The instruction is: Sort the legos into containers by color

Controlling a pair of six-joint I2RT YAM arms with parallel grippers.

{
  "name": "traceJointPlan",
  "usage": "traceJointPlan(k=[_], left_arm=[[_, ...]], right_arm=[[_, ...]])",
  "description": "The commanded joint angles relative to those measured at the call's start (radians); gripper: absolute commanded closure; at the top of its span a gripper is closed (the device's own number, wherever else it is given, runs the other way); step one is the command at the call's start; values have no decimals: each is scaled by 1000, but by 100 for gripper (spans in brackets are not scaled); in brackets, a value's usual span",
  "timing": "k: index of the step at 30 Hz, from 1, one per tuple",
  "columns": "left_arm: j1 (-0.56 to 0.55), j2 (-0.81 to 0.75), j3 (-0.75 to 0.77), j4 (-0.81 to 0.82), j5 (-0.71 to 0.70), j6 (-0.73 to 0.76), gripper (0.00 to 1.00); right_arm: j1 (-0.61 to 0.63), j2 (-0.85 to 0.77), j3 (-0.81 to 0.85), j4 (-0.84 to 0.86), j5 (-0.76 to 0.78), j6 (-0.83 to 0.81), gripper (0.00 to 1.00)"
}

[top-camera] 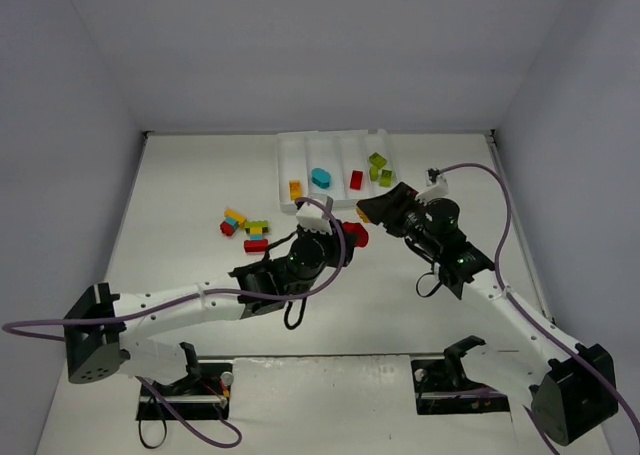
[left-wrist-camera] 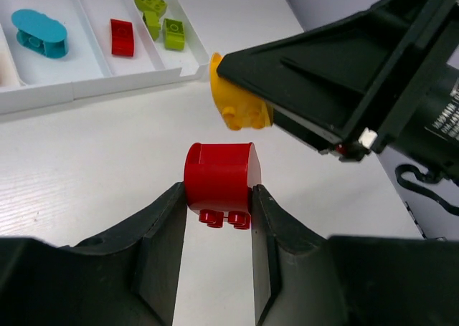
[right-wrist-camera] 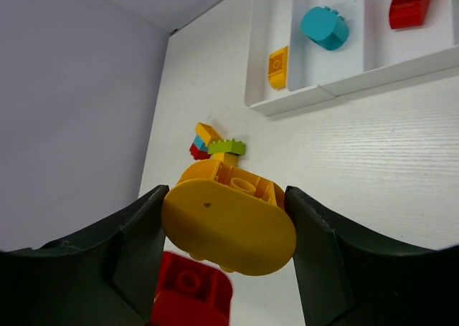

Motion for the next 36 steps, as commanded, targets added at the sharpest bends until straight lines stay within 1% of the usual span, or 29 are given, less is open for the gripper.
traceJointPlan(k=[1, 7, 8, 9, 10, 12, 13, 15, 16, 17, 18, 19, 20, 23, 24, 25, 26, 27, 28, 30, 31, 33, 34, 36], left_arm=[[7, -94, -18, 3, 9, -45, 100], [19, -142, -72, -19, 9, -54, 100], [55, -139, -64, -40, 36, -52, 100], [56, -139, -64, -57, 68, -57, 100], [121, -127, -49, -72, 105, -63, 100], [194, -105, -33, -86, 182, -63, 100], [256, -73, -8, -83, 248, -54, 100], [303, -27, 48, -109, 293, 0, 100], [316, 34, 86, -127, 325, 27, 100], [341, 66, 165, -152, 346, 82, 100], [352, 102, 206, -161, 371, 104, 100], [361, 170, 242, -167, 392, 127, 100], [379, 201, 316, -175, 433, 165, 100], [402, 333, 422, -187, 498, 236, 100], [412, 367, 497, -190, 504, 256, 100], [416, 436, 535, -198, 504, 274, 100], [416, 470, 536, -216, 500, 299, 100], [435, 508, 666, -236, 495, 310, 100], [442, 580, 707, -264, 498, 320, 100], [453, 649, 787, -272, 503, 352, 100], [461, 715, 863, -275, 498, 371, 100], [467, 780, 945, -293, 488, 420, 100], [471, 838, 1020, -304, 485, 449, 100], [479, 887, 1083, -308, 472, 469, 100]], right_arm=[[-12, 31, 39, 95, 63, -22, 100], [-21, 80, 88, 85, 112, -62, 100], [-26, 83, 105, 71, 143, -87, 100], [-30, 83, 105, 57, 157, -101, 100], [-38, 80, 115, 24, 169, -135, 100], [-67, 68, 123, -17, 203, -170, 100], [-78, 62, 122, -49, 205, -205, 100], [-116, 47, 114, -79, 199, -239, 100], [-127, 43, 113, -110, 191, -268, 100], [-136, 40, 102, -121, 182, -282, 100], [-158, 33, 96, -129, 166, -296, 100], [-165, 27, 90, -142, 139, -308, 100], [-169, 24, 79, -149, 133, -333, 100], [-173, 4, 65, -170, 114, -371, 100], [-173, -6, 56, -173, 108, -378, 100], [-175, -13, 50, -176, 100, -387, 100], [-175, -15, 44, -175, 79, -391, 100], [-176, -22, 31, -175, 71, -394, 100], [-175, -26, 25, -175, 62, -395, 100], [-175, -32, 14, -175, 44, -399, 100], [-175, -32, 5, -173, 37, -405, 100], [-176, -29, 1, -173, 19, -413, 100], [-175, -29, -4, -173, 14, -419, 100], [-176, -27, -4, -173, 5, -427, 100]])
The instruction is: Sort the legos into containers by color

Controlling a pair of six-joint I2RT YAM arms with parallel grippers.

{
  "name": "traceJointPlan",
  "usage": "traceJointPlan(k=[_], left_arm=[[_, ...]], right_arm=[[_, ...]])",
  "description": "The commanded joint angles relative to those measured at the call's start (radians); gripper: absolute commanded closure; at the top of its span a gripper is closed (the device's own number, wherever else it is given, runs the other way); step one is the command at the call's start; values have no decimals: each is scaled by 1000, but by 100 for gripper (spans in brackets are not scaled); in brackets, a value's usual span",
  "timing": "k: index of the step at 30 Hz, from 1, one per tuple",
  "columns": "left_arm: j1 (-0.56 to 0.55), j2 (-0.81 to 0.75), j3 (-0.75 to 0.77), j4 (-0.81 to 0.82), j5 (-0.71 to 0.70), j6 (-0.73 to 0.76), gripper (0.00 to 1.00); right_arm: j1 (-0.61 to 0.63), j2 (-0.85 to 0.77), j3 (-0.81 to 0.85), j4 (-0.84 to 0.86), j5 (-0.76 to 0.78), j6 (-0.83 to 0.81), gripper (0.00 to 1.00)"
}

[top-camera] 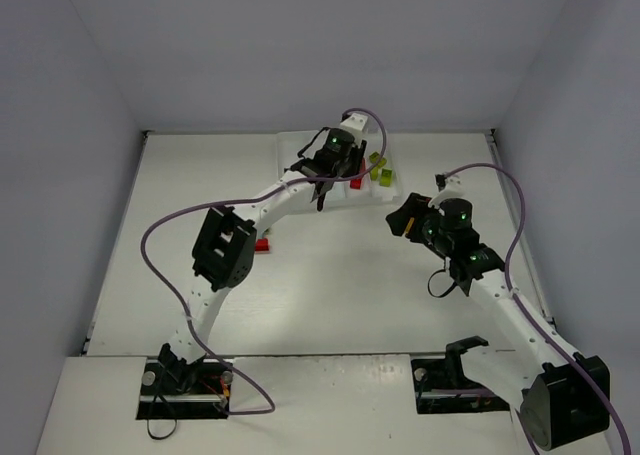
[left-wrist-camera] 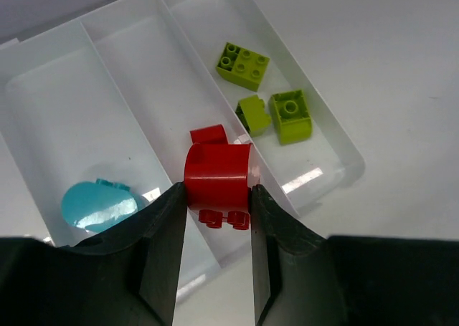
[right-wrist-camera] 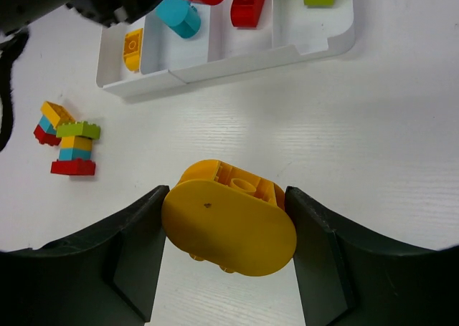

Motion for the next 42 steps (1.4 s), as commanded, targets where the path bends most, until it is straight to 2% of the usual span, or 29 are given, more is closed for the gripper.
traceJointPlan(k=[1, 3, 9, 15, 20, 22, 25, 30, 33, 36, 40, 42], left_arm=[[26, 56, 182, -9, -17, 97, 100], [41, 124, 243, -15, -14, 100, 100], [75, 271, 448, -26, 33, 82, 88], [87, 356, 545, -23, 33, 74, 67], [102, 336, 514, 10, 61, 54, 39], [102, 313, 472, 36, 67, 53, 34], [102, 249, 429, 24, 61, 54, 31], [122, -15, 251, -25, 12, 54, 31], [170, -176, 146, -113, -57, 19, 31], [259, -328, 56, -227, -60, -94, 31], [366, -495, -77, -354, -82, -105, 31], [430, -598, -195, -392, -88, -125, 31]], right_arm=[[-6, -14, 8, 48, -48, -44, 100], [-6, -14, 5, 50, -50, -53, 100], [-6, -13, 6, 50, -59, -84, 100], [-6, 0, 12, 54, -68, -97, 100], [-6, 1, 12, 56, -62, -107, 100], [-6, 9, 15, 56, -61, -110, 100], [-6, 23, 29, 57, -65, -120, 100], [11, 95, 113, 56, -114, -159, 100], [61, 196, 207, 53, -117, -209, 100], [118, 364, 328, 51, -127, -272, 100], [170, 548, 504, 54, -137, -367, 100], [190, 663, 622, 57, -159, -421, 100]])
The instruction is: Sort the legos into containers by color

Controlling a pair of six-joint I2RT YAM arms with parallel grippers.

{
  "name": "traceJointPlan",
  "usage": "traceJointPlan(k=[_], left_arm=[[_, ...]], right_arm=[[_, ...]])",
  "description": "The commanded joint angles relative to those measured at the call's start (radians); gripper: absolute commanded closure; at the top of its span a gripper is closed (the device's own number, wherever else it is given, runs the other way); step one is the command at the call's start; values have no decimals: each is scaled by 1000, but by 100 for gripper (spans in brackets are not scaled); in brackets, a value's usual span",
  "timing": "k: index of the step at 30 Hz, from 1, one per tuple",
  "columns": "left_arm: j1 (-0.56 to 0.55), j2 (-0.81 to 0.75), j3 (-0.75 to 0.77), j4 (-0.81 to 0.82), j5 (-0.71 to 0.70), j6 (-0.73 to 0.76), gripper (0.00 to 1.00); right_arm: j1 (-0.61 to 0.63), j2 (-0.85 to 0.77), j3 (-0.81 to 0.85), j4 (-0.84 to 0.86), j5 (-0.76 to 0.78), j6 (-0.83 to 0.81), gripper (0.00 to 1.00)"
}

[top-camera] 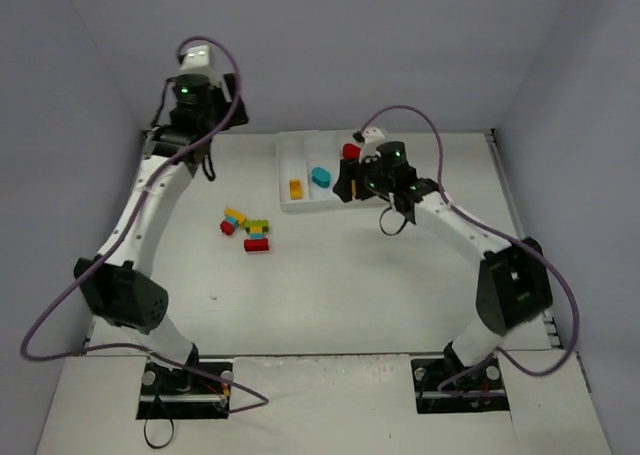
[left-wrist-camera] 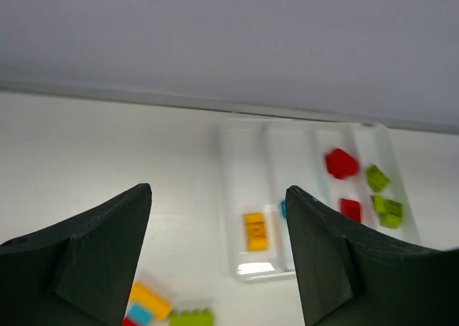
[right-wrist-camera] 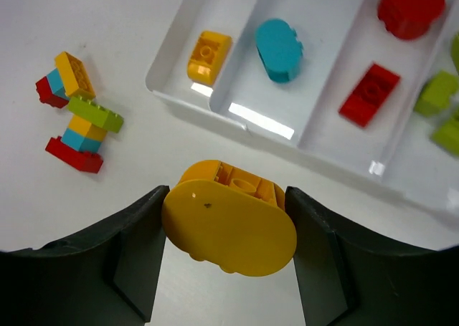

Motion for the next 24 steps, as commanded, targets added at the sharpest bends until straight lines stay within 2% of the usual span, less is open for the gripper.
traceJointPlan(k=[1, 3, 7, 13, 19, 24], left_arm=[[80, -142, -142, -151, -44, -77, 31], [141, -252, -257, -206, 7, -120, 31], [160, -465, -472, -226, -7, -88, 31], [160, -622, -705, -215, -5, -62, 31], [160, -651, -788, -226, 10, -68, 31], [160, -656, -801, -211, 35, -73, 31]], right_arm=[[37, 134, 176, 66, -49, -129, 99], [56, 241, 298, 68, -70, -190, 99], [79, 406, 502, 75, -129, -268, 99], [106, 642, 786, 72, -158, -348, 95], [115, 838, 998, 72, -132, -377, 84], [118, 954, 1099, 74, -95, -376, 64]])
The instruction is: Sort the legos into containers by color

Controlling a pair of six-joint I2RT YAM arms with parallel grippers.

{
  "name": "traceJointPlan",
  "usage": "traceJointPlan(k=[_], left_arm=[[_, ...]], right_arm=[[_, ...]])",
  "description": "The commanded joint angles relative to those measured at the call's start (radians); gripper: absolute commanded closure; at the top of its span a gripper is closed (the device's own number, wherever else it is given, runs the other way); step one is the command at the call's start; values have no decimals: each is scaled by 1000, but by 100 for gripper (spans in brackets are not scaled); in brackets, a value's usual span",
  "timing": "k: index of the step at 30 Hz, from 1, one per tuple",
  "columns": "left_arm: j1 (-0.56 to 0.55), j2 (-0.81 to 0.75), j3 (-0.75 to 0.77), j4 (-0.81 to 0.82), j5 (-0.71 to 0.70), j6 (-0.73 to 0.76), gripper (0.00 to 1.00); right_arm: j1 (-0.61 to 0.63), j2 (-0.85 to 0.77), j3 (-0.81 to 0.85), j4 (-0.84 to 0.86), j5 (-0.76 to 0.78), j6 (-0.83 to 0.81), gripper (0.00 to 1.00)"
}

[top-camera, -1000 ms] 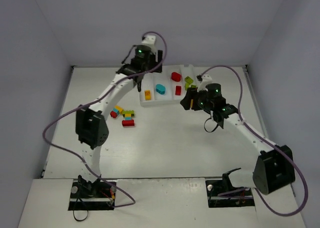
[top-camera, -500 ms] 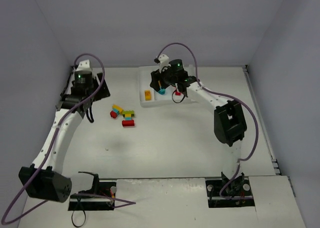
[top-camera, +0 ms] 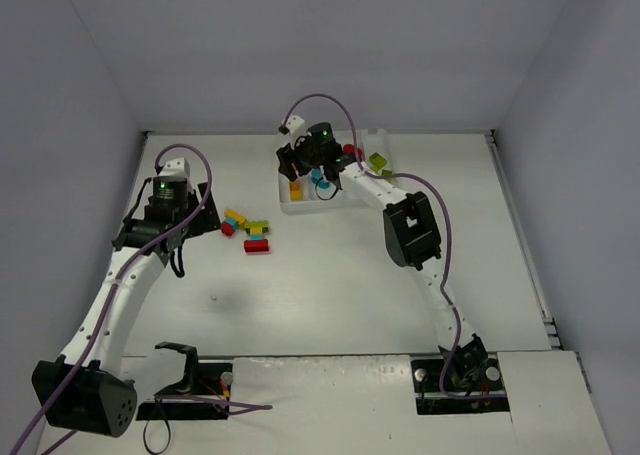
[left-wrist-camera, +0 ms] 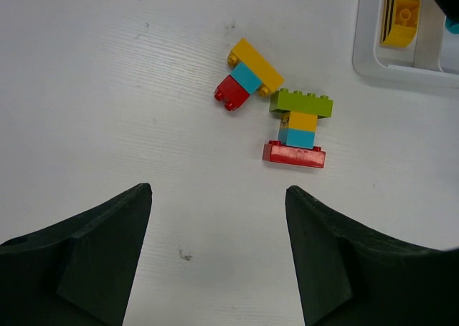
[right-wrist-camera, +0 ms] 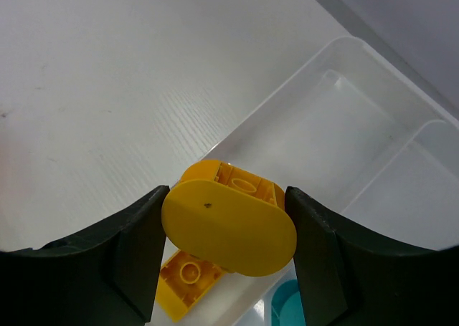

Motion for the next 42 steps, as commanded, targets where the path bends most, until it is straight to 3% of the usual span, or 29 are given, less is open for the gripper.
traceJointPlan(k=[1, 2, 5, 11, 18, 22, 32, 37, 42], left_arm=[[1, -16, 15, 46, 23, 0, 31], [1, -11, 14, 46, 34, -1, 31], [-3, 6, 11, 47, 63, -9, 31], [-42, 40, 17, 49, 66, -36, 30], [-205, 104, 52, 26, -42, -96, 30], [-278, 185, 98, 17, -153, -135, 30], [-306, 495, 216, 47, -202, -182, 30], [-303, 589, 265, 67, -208, -181, 31], [-303, 676, 307, 63, -205, -195, 44]], right_arm=[[3, 5, 90, 58, 31, -16, 59], [3, 13, 96, 60, 34, -15, 50], [3, 5, 87, 69, 47, -10, 35], [3, -64, 44, 88, 38, 8, 17], [0, -272, -140, 101, 104, 48, 16], [-11, -508, -401, 105, 169, 105, 17], [-37, -1062, -1018, 86, 276, 273, 17], [-38, -1294, -1206, 85, 278, 324, 17], [-41, -1437, -1304, 69, 294, 341, 17]])
